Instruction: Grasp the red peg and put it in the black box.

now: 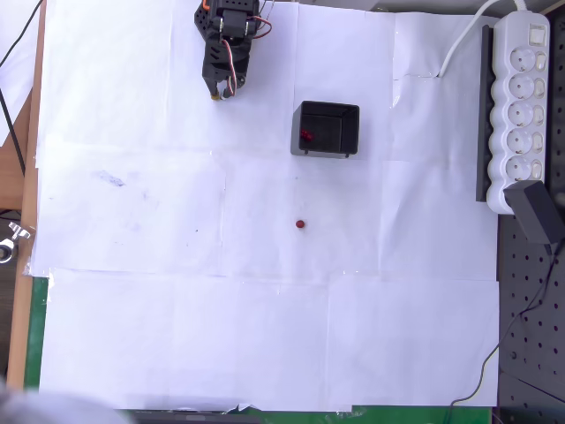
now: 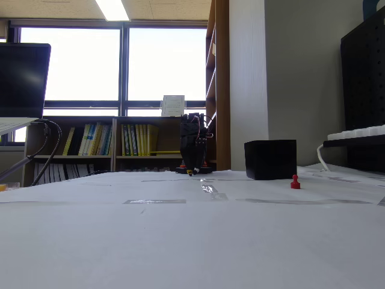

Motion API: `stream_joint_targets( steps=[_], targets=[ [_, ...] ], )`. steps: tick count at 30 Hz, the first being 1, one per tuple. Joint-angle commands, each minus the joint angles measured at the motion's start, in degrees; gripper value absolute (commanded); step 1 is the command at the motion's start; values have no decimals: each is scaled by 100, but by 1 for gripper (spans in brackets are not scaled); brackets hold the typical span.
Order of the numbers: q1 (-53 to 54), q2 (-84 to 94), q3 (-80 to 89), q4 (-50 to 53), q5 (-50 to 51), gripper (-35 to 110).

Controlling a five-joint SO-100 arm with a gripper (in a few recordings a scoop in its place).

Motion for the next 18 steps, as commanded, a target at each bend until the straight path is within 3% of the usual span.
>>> stream_joint_targets(
  steps=[1, 18],
  targets=[
    [-738, -536, -457, 527, -26, 0],
    [-492, -536, -457, 536, 193, 0]
  ],
)
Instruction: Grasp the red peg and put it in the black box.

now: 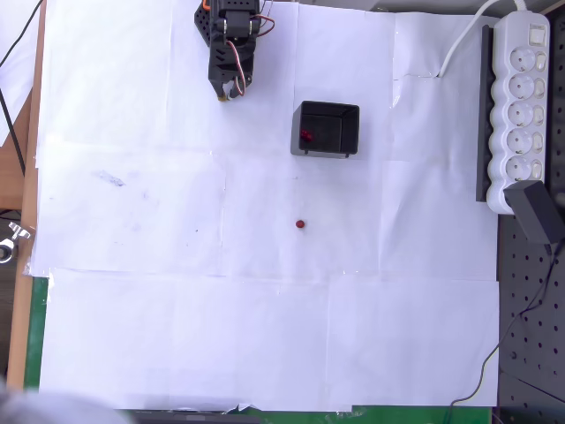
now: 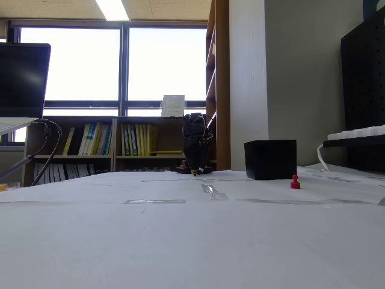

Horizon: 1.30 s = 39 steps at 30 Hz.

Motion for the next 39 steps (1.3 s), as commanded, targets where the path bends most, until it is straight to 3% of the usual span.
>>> stream_joint_targets(
  steps=[1, 8, 16, 28, 39],
  targets=[
    [123, -536, -457, 536, 167, 0],
    [-70, -536, -466, -352, 729, 0],
    [-132, -536, -466, -782, 615, 0],
    [167, -536, -466, -2303, 334, 0],
    [-105, 1872, -466, -5493, 158, 0]
  ],
)
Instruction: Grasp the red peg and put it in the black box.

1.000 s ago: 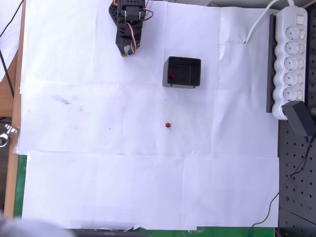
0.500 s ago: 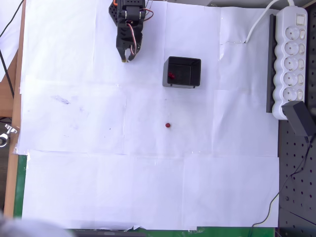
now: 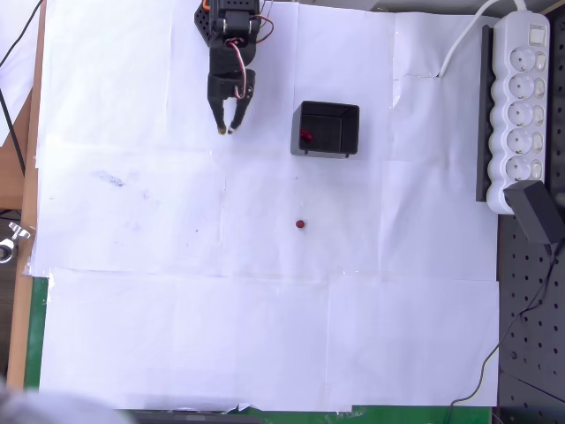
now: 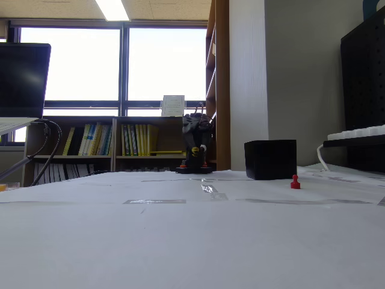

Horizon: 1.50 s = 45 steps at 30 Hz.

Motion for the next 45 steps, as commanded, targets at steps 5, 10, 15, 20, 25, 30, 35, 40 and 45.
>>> stream_joint_targets(
  steps=[5, 10, 15, 20, 25, 30, 35, 40, 45],
  targets=[
    [-299, 2065, -431, -2443, -404, 0],
    [-606, 3445, -396, -4043, -387, 0],
    [-888, 4983, -378, -6873, -211, 0],
    [-1195, 6381, -44, -8042, -211, 0],
    [-1266, 7251, 598, -8121, -114, 0],
    [-1301, 8332, 1538, -8402, 79, 4],
    [-1248, 9483, 2408, -9114, 132, 5],
    [-1318, 10099, 2558, -9756, -9, 4],
    [-1371, 10354, 2654, -9738, 97, 6]
  ],
)
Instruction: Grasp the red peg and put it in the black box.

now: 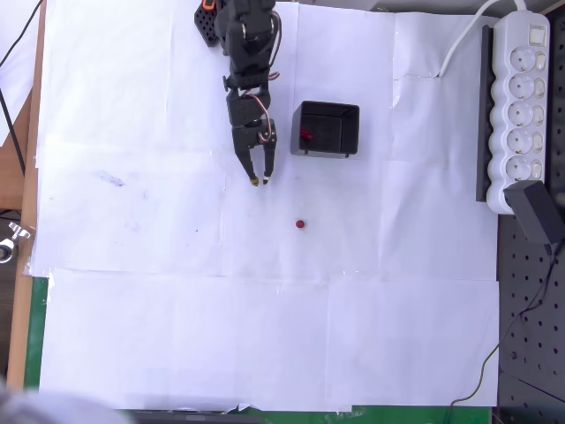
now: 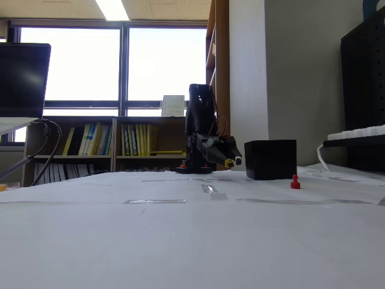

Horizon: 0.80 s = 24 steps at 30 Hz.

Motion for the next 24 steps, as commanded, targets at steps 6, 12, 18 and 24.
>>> stream_joint_targets(
  steps=[6, 12, 18, 24],
  targets=[
    [-35, -26, 466, 18, 352, 7],
    [-9, 97, 562, -246, 105, 19],
    [378, 826, 1081, -202, -325, 36],
    [536, 1046, 1749, -35, -149, 38]
  ],
)
